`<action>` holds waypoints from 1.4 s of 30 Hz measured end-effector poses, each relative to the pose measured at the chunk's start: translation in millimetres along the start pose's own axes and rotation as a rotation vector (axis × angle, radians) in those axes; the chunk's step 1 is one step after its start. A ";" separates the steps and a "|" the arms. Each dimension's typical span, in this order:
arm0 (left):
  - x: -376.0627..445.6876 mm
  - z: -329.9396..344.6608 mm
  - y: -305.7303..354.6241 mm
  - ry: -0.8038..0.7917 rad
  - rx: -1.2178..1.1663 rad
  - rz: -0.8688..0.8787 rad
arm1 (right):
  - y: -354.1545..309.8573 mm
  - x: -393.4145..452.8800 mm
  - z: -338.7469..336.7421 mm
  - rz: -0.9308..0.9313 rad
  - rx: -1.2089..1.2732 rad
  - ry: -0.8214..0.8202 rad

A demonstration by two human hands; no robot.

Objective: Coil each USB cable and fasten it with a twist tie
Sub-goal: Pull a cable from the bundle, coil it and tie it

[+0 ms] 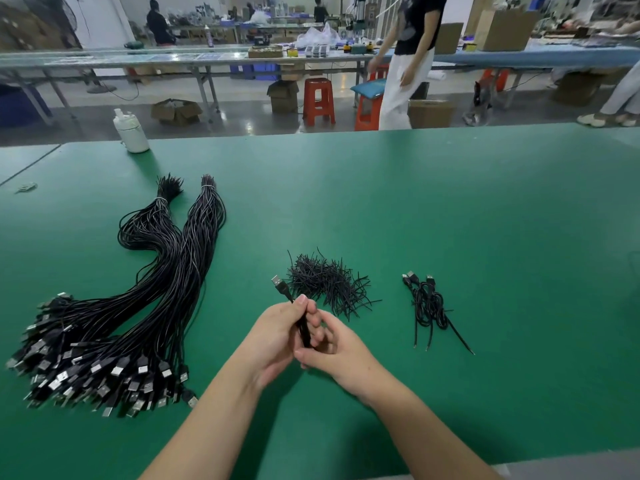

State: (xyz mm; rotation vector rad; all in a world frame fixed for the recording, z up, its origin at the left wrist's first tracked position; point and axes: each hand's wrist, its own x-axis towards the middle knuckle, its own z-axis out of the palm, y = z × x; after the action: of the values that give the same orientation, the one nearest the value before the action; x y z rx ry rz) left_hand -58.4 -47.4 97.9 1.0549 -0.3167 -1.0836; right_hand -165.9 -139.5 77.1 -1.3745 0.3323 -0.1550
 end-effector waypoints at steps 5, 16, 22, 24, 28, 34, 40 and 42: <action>-1.6 -2.2 0.5 -0.105 0.029 -0.076 | 4.5 0.6 -5.1 -0.017 -0.025 0.063; -7.1 -1.9 -5.4 -0.077 0.320 -0.155 | 13.5 -9.2 -20.2 0.012 -0.303 0.141; -13.0 -1.2 -21.4 0.225 1.228 0.208 | 15.8 -12.4 -25.5 -0.071 -1.013 0.107; -12.9 -6.0 -26.8 0.229 1.240 0.184 | 17.5 -12.1 -23.6 -0.045 -1.058 0.076; -10.9 -14.5 -24.7 0.157 1.174 0.201 | 19.9 -14.8 -20.4 -0.006 -1.088 0.006; -2.8 -13.9 -19.1 0.147 1.323 0.254 | 21.3 -7.2 -15.1 0.022 -0.964 0.005; 12.4 -7.8 -16.5 0.244 1.296 0.220 | 26.1 0.2 -10.6 0.051 -0.775 0.067; 17.4 -4.8 -16.6 0.276 1.211 0.218 | 29.7 4.0 -13.1 0.042 -0.674 0.115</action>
State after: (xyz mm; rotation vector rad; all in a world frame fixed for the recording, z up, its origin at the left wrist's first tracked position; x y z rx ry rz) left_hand -56.2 -60.5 77.3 2.1456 -0.8925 -0.4606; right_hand -168.9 -147.2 45.4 -2.0267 0.5394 -0.0888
